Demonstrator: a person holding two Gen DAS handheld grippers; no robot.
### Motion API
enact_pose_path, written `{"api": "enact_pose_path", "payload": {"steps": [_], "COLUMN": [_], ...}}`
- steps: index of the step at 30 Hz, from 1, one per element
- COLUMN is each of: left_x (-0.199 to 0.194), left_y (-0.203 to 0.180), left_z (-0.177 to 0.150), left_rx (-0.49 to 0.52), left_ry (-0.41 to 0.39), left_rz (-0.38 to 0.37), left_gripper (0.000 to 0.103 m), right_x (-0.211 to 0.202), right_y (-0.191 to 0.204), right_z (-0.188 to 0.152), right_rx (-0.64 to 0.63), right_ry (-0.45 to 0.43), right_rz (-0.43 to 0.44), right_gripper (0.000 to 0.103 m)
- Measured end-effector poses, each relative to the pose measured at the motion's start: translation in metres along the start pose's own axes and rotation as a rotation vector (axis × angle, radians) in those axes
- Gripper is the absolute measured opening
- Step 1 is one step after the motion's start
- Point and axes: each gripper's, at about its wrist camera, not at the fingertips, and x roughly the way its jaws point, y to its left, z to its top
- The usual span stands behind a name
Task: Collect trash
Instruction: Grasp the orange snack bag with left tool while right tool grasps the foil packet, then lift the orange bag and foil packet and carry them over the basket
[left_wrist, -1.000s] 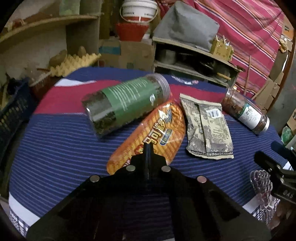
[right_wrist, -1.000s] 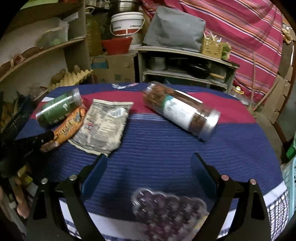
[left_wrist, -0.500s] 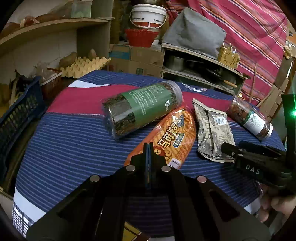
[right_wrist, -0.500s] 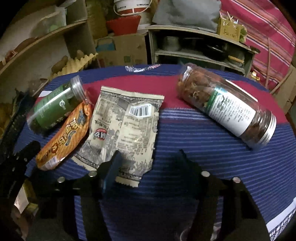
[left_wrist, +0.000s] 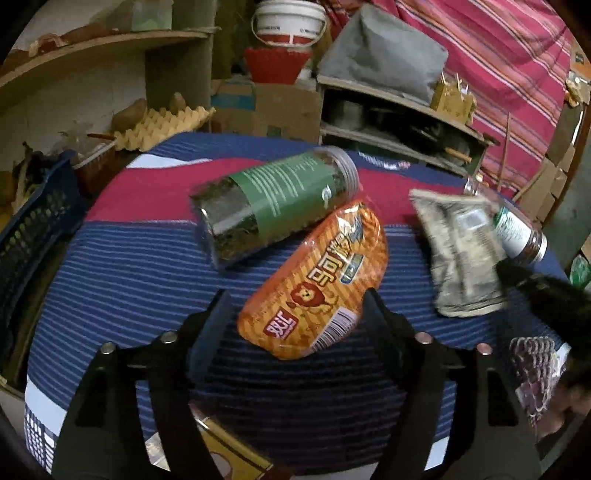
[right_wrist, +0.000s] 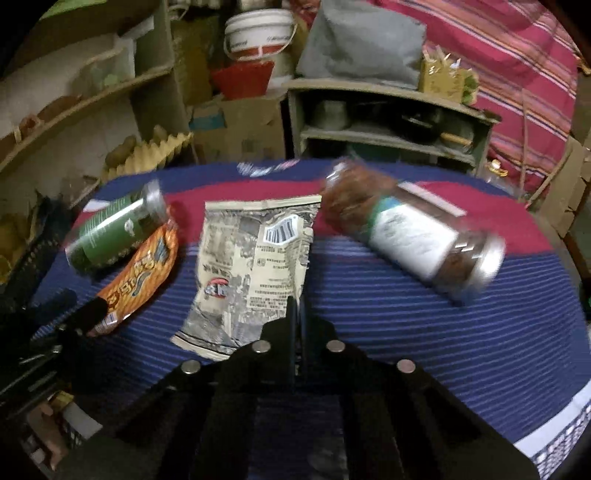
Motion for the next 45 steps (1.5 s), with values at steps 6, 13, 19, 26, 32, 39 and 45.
{"api": "enact_pose_path", "payload": {"steps": [6,13,19,26,32,39,45], "left_x": [0.013,0.020,0.018,0.007,-0.016,-0.038,-0.078], "left_y": [-0.006,-0.012,-0.009,-0.005,-0.018,-0.041,-0.078], "left_z": [0.001,0.001,0.001,0.000,-0.008,-0.022,-0.024], "left_rx": [0.029,0.059,0.048,0.027,0.053,0.138,0.242], "left_ry": [0.072,0.108,0.090,0.050,-0.001,-0.041,-0.120], "left_rz": [0.017,0.045,0.046,0.072,0.082,0.098,0.077], "left_gripper": [0.088,0.077,0.047,0.004,0.004,0.003,0.002], "right_x": [-0.028,-0.045,-0.061,-0.085,-0.099,-0.115,-0.131], "right_y": [-0.044,-0.071,-0.087,-0.109,-0.134,-0.150,-0.161], "right_z": [-0.006,-0.020,-0.031,-0.044,-0.056,-0.059,-0.065], "right_rx": [0.066,0.103,0.135,0.150,0.189,0.192,0.191], "right_ry": [-0.031,-0.034,-0.033,-0.052,-0.059,-0.094,-0.120], "right_rz": [-0.012,-0.026,-0.020,-0.036,-0.042,-0.056,-0.065], "right_gripper": [0.002,0.002,0.002,0.002,0.002,0.002,0.002]}}
